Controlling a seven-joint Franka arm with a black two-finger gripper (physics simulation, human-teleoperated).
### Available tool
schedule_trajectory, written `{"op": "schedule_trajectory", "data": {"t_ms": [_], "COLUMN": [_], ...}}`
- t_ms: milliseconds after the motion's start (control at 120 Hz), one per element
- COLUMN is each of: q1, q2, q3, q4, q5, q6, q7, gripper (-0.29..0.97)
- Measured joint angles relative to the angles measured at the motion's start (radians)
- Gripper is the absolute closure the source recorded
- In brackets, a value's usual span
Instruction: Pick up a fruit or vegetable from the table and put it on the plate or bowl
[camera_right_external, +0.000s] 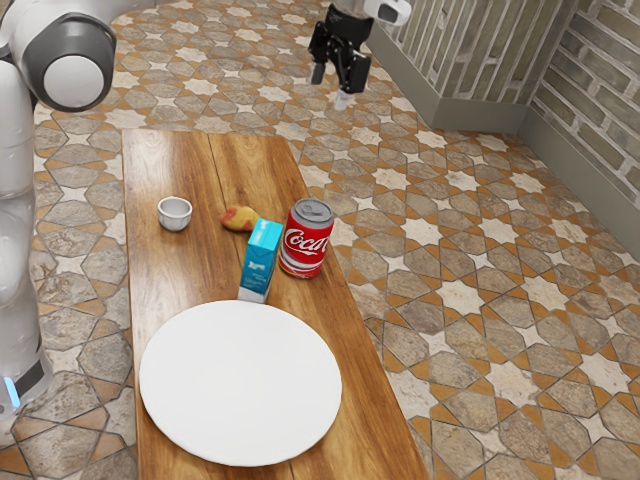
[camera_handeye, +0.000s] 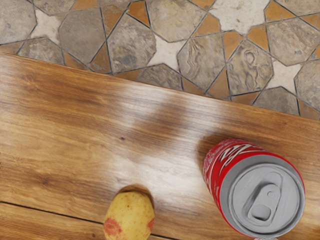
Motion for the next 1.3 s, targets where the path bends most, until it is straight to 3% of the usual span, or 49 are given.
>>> {"op": "schedule_trajectory", "data": {"t_ms": [250, 417, 750, 817, 925, 1025, 1158, 1300], "q1": [-0.004, -0.022, 0.044, 0.054, 0.057, 0.059, 0.062, 0.063], "q2": [-0.002, -0.11, -0.054, -0.099, -0.353, -0.511, -0.637, -0.653], "q3": [0.001, 0.0, 0.007, -0.003, -0.057, -0.081, -0.09, -0.099], "q4": [0.006, 0.123, 0.12, -0.007, -0.401, -0.633, -0.833, -0.943], "q5": [-0.004, -0.023, -0.027, -0.024, 0.016, 0.049, 0.081, 0.112], "q6": [0.023, 0.01, 0.003, 0.036, 0.149, 0.231, 0.31, 0.384], "q7": [0.002, 0.003, 0.003, 0.002, 0.001, 0.0, 0.001, 0.002], "gripper": [0.0, 0.0, 0.0, 0.0, 0.0, 0.0, 0.0, 0.0]}}
